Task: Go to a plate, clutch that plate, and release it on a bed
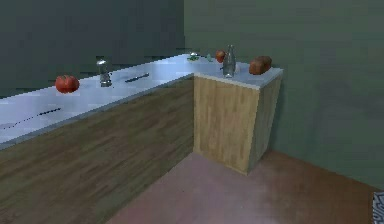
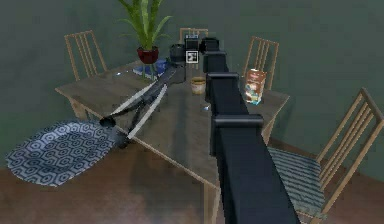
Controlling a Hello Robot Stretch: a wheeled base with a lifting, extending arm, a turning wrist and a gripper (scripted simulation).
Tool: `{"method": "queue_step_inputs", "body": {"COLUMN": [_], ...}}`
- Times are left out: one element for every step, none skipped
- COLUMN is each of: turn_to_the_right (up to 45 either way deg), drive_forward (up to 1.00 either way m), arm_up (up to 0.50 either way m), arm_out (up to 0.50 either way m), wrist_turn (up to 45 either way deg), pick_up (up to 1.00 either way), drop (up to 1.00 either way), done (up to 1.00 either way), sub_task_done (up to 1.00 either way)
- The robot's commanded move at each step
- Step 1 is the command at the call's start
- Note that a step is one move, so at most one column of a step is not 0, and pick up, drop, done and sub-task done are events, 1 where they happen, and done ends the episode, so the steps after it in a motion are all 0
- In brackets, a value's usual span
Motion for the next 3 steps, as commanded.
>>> {"method": "queue_step_inputs", "body": {"turn_to_the_right": [0.0, -45.0, -45.0], "drive_forward": [0.00, 0.00, 0.00], "arm_up": [0.00, 0.00, 0.00], "arm_out": [-0.42, 0.00, 0.00], "wrist_turn": [0.0, 0.0, 0.0], "pick_up": [0.00, 0.00, 0.00], "drop": [0.00, 0.00, 0.00], "done": [0.00, 0.00, 0.00], "sub_task_done": [0.00, 0.00, 0.00]}}
